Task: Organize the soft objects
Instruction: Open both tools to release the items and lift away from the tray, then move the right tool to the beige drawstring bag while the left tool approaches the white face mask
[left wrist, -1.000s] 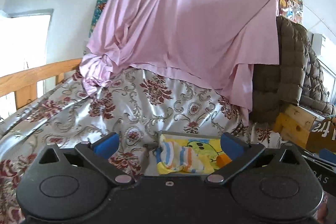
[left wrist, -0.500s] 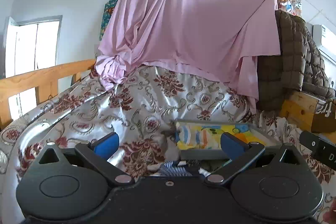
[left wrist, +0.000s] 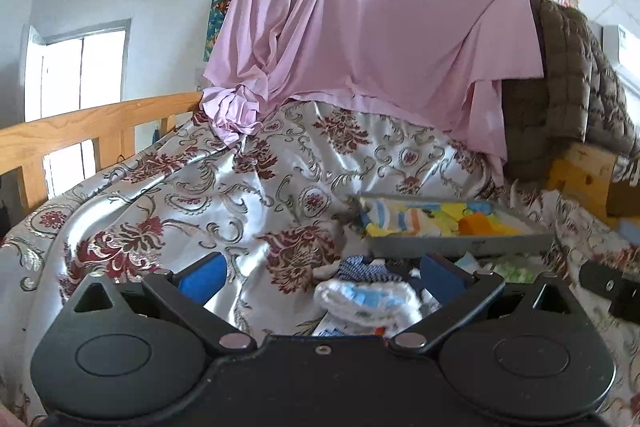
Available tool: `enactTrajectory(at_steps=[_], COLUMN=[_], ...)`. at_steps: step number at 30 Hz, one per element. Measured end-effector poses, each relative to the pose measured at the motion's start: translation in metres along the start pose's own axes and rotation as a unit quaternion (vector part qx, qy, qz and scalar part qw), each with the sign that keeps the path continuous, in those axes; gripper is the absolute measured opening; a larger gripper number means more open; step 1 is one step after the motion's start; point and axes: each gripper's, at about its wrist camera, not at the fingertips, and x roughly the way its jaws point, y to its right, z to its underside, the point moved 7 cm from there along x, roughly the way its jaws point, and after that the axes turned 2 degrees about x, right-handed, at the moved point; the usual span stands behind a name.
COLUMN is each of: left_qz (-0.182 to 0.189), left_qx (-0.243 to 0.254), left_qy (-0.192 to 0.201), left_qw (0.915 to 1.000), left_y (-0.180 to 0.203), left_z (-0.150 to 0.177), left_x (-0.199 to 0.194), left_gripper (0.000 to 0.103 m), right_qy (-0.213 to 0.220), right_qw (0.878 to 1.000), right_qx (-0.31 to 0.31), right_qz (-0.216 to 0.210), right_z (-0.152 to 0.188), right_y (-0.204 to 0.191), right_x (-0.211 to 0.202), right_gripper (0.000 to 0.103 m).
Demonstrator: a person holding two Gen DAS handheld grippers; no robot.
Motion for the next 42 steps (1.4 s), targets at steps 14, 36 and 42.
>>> enactTrajectory(at_steps=[14, 36, 42], left_qz=[-0.021, -0.033, -0.012], left_qx=[0.02, 0.023, 0.047], left_qy=[-0.097, -0.19, -0.184], left_qw=[0.9948, 0.9809, 0.9818], left_y=[-0.001, -0.005, 0.004], left_z=[0.039, 0.066, 0.063], left_x=[0.021, 0.047, 0.058], left_gripper=[0.102, 0.102, 0.102], right_qy=[-0.123, -0.29, -0.325], right_qw=[0.992, 0.957, 0.945], right_qx=[-0.006, -0.003, 0.008], right_qz=[0.005, -0.014, -0.037], right_z=[0.039, 0.088, 0.097], right_y=[-0.001, -0.008, -0.013], right_x=[0.019, 0.055, 0.069], right_gripper=[0.103, 0.103, 0.103])
